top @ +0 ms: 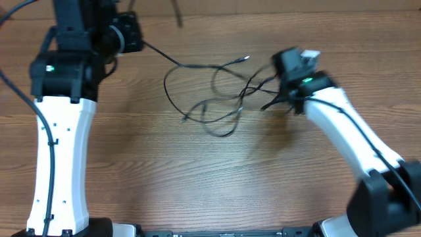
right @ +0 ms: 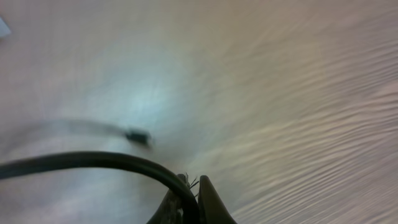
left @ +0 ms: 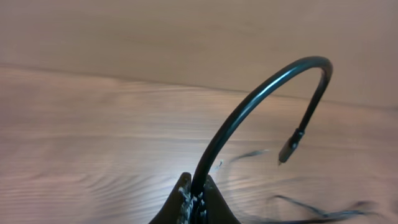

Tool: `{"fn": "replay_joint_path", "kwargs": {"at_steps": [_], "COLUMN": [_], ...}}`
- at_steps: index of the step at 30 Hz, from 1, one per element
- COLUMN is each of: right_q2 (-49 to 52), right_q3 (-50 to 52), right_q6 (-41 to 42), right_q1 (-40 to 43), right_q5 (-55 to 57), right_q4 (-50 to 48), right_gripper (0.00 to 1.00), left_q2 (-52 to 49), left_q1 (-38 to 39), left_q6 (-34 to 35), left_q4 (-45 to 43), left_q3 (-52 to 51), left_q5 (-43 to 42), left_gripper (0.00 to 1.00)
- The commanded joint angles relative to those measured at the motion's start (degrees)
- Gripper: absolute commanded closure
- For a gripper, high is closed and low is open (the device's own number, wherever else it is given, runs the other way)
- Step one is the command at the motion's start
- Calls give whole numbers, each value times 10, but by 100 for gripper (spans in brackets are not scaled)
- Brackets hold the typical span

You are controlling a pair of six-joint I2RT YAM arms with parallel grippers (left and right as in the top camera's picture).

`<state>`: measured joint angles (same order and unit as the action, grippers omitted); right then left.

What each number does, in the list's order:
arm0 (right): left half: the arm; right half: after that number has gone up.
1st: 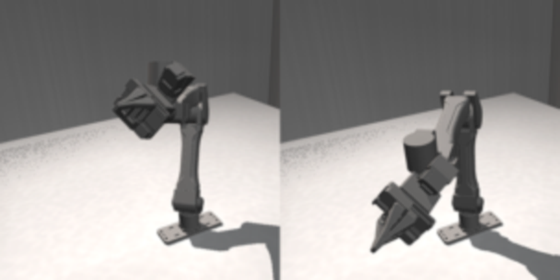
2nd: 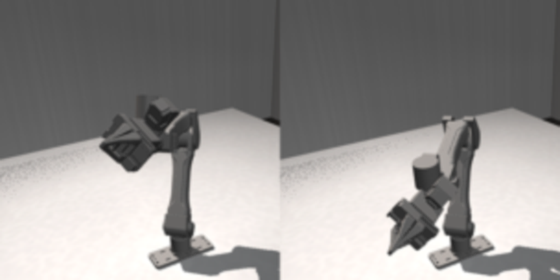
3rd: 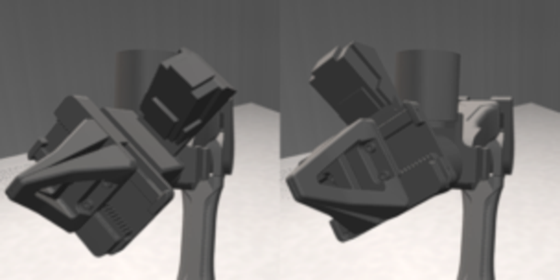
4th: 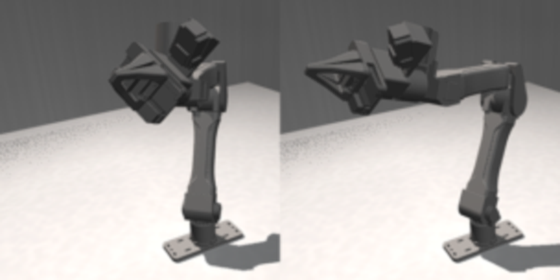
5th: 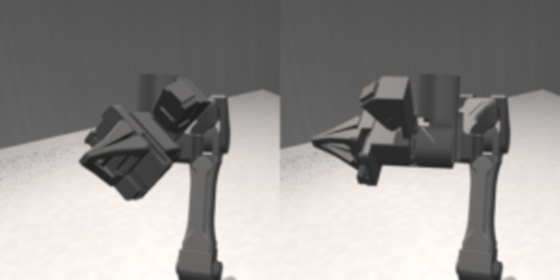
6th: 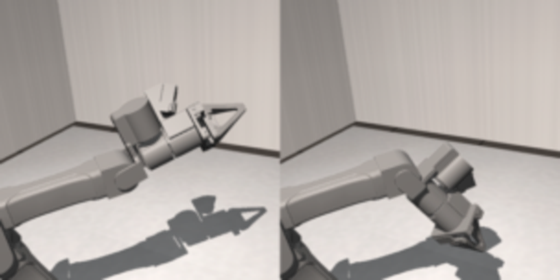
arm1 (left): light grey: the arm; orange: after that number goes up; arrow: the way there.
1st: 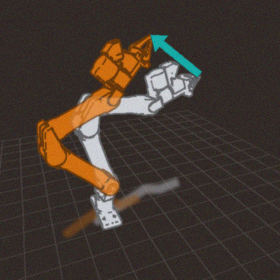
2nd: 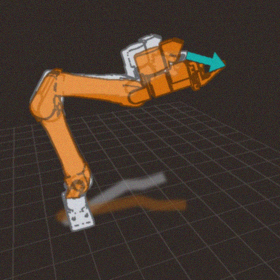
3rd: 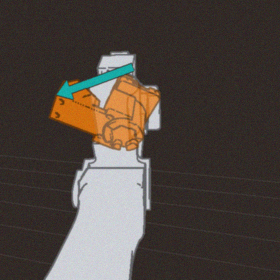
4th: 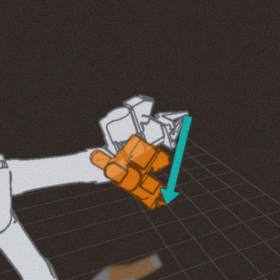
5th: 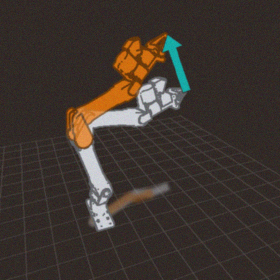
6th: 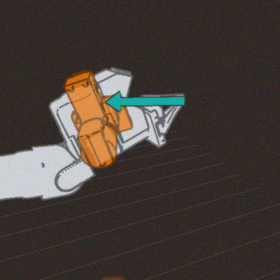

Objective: Untangle cables

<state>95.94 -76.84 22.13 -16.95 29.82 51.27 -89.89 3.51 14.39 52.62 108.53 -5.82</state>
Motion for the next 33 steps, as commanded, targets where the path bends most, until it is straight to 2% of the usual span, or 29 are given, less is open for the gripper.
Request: {"fn": "replay_joint_path", "kwargs": {"at_steps": [1,8,15,24,27,30,33], "right_q2": [-71,-106,-113,-113,-113,-113,-113], "right_q3": [-91,-181,-184,-184,-184,-184,-184], "right_q6": [14,-13,-11,7,6,-2,-69], "right_q1": [48,127,193,268,281,282,282], "right_q5": [61,61,45,30,-39,-166,-330], "right_q4": [21,31,43,46,43,30,11], "right_gripper": [96,96,96,96,96,96,96], "left_q2": [11,11,11,11,11,10,4], "left_q1": [-54,-123,-156,-159,-157,-147,-126], "left_q6": [-16,-15,-6,68,95,94,87], "left_q4": [4,8,15,16,16,12,11], "left_q3": [12,12,11,11,10,4,-5], "left_q5": [54,54,56,105,70,-11,-68], "left_gripper": [96,96,96,96,96,96,96]}}
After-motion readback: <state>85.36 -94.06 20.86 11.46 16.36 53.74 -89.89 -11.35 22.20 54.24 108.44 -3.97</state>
